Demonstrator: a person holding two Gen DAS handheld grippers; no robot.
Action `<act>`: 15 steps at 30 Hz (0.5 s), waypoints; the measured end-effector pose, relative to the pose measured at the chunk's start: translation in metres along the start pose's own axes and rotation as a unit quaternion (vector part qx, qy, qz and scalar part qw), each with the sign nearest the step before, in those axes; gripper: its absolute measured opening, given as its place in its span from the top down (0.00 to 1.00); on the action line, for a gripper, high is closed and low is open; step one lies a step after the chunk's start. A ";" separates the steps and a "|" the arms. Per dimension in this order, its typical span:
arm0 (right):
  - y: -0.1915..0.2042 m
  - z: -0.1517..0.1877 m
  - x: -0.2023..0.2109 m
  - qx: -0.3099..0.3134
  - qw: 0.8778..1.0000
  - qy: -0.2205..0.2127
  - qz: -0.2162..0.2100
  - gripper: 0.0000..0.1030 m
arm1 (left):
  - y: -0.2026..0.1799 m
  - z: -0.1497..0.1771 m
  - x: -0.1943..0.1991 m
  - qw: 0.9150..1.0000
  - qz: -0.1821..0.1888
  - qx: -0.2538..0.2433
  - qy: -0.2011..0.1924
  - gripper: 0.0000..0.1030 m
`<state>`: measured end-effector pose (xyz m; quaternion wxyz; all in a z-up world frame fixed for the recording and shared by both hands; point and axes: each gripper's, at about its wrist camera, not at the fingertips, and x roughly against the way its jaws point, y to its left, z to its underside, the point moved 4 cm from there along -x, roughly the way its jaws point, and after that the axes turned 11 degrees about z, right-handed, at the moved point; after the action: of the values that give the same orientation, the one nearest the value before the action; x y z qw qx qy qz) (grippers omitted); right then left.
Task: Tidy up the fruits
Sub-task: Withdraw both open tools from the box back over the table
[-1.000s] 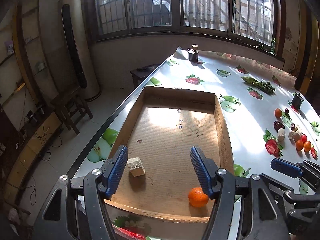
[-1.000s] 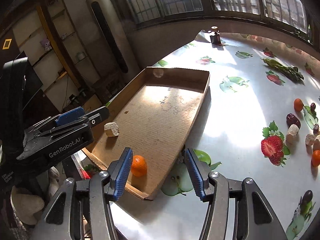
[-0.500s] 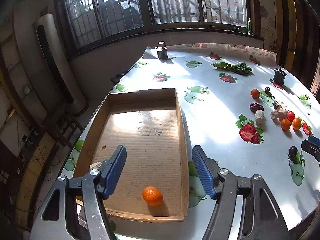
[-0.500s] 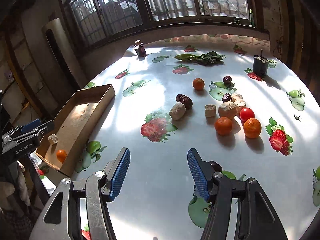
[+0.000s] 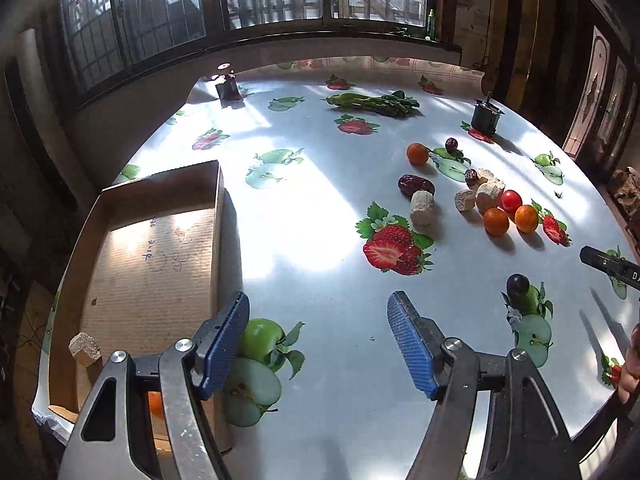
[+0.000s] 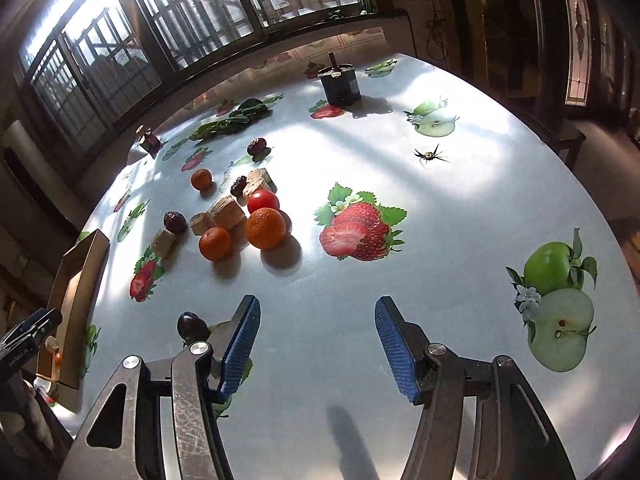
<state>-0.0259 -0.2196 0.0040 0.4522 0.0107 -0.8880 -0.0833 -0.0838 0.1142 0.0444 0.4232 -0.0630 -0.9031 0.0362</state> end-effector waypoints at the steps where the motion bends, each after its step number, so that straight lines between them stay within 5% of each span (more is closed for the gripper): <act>1: 0.004 -0.003 -0.002 0.005 1.000 0.003 -0.001 0.38 | -0.009 0.001 -0.004 1.000 0.010 -0.005 0.004 0.31; 6: 0.036 -0.028 -0.021 0.038 0.999 0.026 -0.010 0.38 | -0.061 -0.003 -0.028 0.995 0.090 -0.022 0.023 0.31; 15: 0.059 -0.051 -0.059 0.052 0.999 -0.005 -0.010 0.38 | -0.122 -0.009 -0.068 0.987 0.141 -0.058 0.048 0.31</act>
<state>0.0534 -0.1628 -0.0042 0.4461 0.0430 -0.8930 -0.0413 -0.0437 -0.0167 0.0136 0.4524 -0.2160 -0.8643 0.0402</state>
